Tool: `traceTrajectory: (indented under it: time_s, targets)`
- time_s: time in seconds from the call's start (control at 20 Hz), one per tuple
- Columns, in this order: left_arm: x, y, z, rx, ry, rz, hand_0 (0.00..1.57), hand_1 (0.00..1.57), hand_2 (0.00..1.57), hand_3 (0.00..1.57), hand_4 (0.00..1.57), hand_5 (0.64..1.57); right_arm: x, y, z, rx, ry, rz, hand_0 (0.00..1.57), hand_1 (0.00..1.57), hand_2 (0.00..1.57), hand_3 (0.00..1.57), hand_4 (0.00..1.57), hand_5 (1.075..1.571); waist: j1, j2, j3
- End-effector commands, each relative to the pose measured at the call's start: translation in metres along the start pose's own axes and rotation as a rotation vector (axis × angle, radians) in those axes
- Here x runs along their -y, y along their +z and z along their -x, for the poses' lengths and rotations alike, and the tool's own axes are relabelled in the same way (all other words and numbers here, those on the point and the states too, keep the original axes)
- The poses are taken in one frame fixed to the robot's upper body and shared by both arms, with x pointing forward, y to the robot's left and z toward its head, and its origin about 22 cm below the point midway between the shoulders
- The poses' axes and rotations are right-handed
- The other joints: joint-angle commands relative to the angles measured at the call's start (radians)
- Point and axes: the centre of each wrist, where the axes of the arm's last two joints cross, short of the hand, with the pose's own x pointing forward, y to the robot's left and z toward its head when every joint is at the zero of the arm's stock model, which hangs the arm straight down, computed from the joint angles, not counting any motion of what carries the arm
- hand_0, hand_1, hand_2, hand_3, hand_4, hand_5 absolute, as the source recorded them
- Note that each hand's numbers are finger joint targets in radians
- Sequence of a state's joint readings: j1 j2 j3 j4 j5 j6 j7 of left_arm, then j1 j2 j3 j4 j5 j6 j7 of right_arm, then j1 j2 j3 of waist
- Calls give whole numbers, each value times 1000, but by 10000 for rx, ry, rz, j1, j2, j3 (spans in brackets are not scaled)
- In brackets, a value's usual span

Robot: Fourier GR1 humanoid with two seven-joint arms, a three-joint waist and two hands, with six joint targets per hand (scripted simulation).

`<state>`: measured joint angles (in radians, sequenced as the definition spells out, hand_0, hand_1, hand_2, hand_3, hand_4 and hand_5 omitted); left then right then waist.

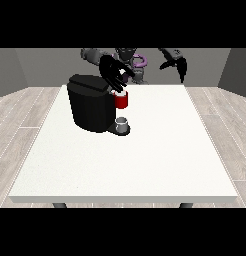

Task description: Insert the coffee pod into the coffee machine and close the lid

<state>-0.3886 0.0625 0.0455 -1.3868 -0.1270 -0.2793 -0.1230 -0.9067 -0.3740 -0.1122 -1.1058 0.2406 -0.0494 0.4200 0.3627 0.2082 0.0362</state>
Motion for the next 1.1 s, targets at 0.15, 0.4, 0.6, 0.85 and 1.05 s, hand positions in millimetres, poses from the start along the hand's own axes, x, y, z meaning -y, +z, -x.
traceTrajectory:
  time_s: [0.15, 0.4, 0.6, 0.85, 1.05]
  targets:
    - [11, -20, -20, 593, -7, 678, 0, 0, 0, 0, 399, 1571, -27, 7, -60, 2752, -524, -834, 0, 0, 0, 0, 0, 1571, 1757, 482, -337]
    - [20, -31, -28, 1043, -121, 1104, 0, 0, 0, 0, 418, 1571, 2, 9, -79, 3041, -872, -266, 0, 0, 0, 0, 0, 1571, 2196, 942, -337]
    - [20, -37, -32, 1194, 67, 1317, 0, 0, 0, 0, 254, 1571, 25, 14, -82, 2773, -1371, 71, 0, 0, 0, 0, 0, 1571, 2617, 1290, -330]
    - [3, -42, -47, 1537, -199, 1506, 0, 0, 0, 0, 312, 1571, 16, 14, -89, 3678, -1641, -3, 0, 0, 0, 0, 98, 1571, 2777, 1671, -357]
    - [-1, -40, -40, 1465, -267, 1084, 0, 0, 0, 0, 297, 1571, -10, 16, -108, 4603, -1754, -489, 0, 0, 0, 0, 0, 1571, 2096, 1723, -368]
